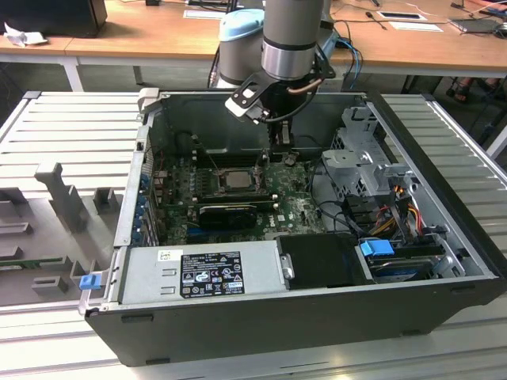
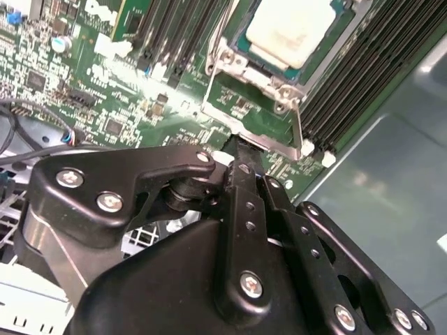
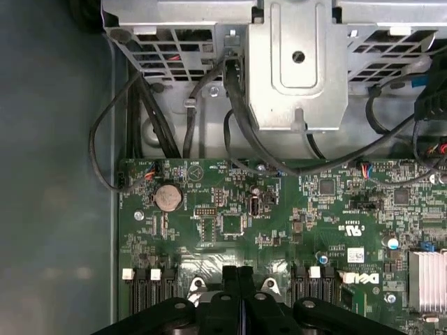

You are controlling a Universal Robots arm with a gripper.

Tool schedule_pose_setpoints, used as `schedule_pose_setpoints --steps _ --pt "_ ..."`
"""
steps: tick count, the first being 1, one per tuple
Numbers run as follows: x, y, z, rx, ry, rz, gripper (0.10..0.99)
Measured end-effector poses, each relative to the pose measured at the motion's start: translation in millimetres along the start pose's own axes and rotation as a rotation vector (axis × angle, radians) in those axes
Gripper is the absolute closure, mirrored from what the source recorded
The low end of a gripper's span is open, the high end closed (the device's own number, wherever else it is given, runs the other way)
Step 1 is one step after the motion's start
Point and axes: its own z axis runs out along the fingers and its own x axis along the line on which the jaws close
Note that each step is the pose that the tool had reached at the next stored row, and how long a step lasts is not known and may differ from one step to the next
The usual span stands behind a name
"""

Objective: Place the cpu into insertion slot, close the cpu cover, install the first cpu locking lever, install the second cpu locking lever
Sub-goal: 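Close the cpu cover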

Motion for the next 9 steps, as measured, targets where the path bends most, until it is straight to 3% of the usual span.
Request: schedule_pose_setpoints --steps 9 --pt "-0.1 -17.4 -0.3 0.0 0.0 0.0 0.98"
